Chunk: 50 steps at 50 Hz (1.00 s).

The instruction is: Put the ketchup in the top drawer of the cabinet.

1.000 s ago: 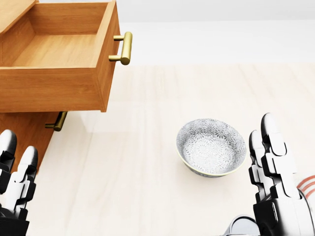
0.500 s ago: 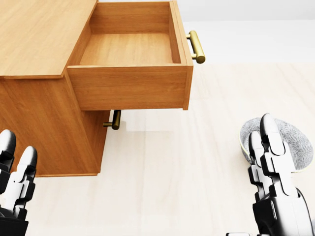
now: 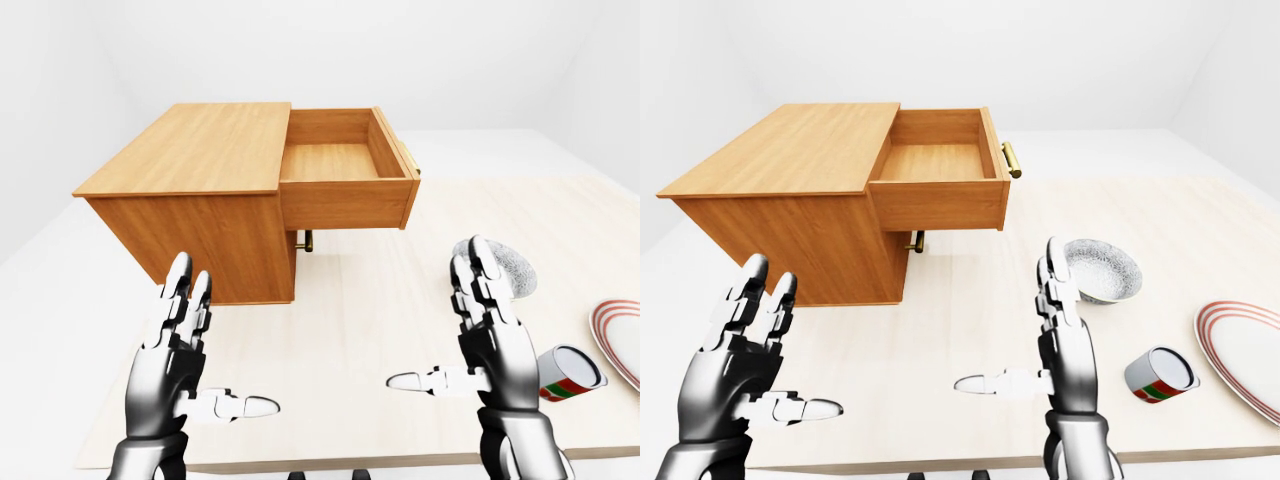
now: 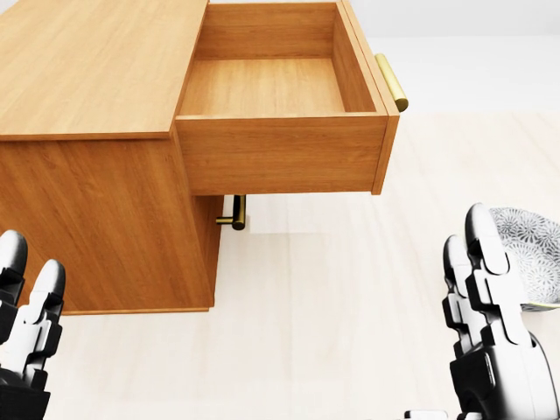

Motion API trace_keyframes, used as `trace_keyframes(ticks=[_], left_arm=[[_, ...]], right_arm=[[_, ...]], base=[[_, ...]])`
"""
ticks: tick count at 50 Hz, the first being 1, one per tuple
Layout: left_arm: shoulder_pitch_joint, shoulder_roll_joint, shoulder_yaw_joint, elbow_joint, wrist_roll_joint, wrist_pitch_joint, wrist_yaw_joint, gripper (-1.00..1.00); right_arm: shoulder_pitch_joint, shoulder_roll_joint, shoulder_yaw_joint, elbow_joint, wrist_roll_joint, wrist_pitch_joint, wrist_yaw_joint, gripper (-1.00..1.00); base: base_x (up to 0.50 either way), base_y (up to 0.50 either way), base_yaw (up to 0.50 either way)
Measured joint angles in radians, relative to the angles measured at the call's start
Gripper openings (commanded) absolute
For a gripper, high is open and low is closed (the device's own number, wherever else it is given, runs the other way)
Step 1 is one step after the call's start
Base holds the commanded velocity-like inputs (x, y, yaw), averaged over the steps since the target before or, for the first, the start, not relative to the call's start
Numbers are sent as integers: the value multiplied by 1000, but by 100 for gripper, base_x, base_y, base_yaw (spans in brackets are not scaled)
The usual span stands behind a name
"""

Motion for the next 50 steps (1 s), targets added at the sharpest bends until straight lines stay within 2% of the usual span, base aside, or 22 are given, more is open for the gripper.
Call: trace_keyframes(ticks=[8, 15, 25, 31, 41, 50], left_arm=[[-11, 0, 3, 5, 1, 10, 4, 100], [-16, 0, 5, 8, 2, 12, 5, 100], [-24, 2, -4, 21, 12, 10, 15, 100], [-30, 5, -8, 28, 16, 12, 22, 100], [-34, 8, -11, 32, 19, 12, 28, 100], [-34, 9, -13, 35, 20, 12, 31, 100]], right_arm=[[34, -1, -31, -64, 20, 17, 23, 100], [22, 13, -130, -199, -5, 17, 99, 100], [-82, -12, -434, -251, -28, 17, 305, 100], [-137, -57, -628, -251, -25, 17, 427, 100], [-205, -134, -899, -251, -83, 17, 675, 100], [-226, -188, -1052, -250, -161, 17, 684, 100]], base=[[0, 0, 0], [0, 0, 0], [0, 0, 0], [0, 0, 0], [0, 0, 0], [0, 0, 0]])
